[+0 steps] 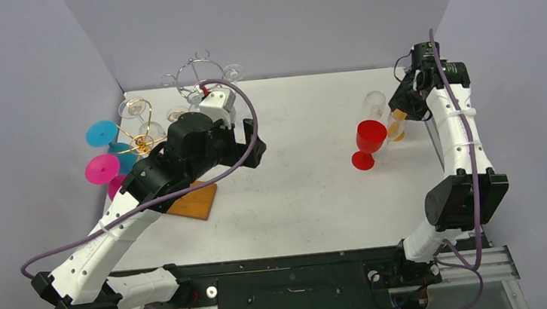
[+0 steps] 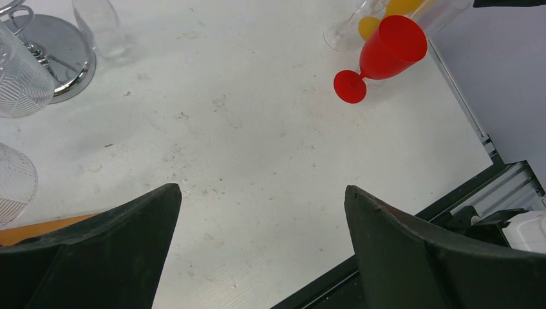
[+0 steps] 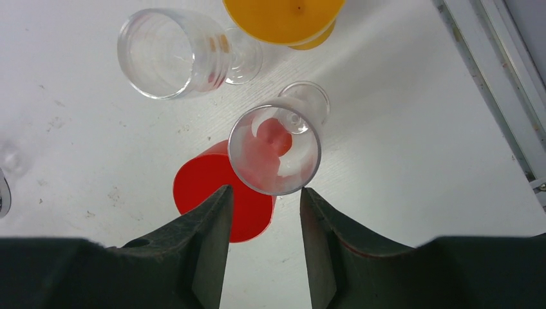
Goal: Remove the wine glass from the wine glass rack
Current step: Place the wine glass at the center of the board.
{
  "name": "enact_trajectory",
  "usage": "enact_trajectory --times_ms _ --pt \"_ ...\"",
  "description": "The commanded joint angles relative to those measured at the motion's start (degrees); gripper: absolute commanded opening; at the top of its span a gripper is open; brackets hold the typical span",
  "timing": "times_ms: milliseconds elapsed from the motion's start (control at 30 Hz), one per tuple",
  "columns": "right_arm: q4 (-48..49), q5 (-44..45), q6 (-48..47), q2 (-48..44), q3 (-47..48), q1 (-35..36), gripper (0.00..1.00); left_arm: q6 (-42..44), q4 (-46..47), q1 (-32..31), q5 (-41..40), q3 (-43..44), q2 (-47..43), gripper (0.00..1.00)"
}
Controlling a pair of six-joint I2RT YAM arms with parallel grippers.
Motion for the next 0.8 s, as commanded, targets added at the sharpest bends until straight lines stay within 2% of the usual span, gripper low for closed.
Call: enact_trajectory --times_ms 0,567,767 --pt "-0.49 2.41 -0.90 0.60 4.10 0.35 0.39 0.86 -0.50 0.35 -1.90 2.28 -0.63 0.96" --pt "-0.10 2.89 -2.26 -3.02 5.50 0.36 0.43 1.53 -4.12 1.30 -6.94 8.30 -0.85 0.96" --pt "1.43 2.56 -3.12 -4.36 2.81 0.76 0.43 1.63 -6.15 2.02 -7.57 10.70 -0.05 0.96"
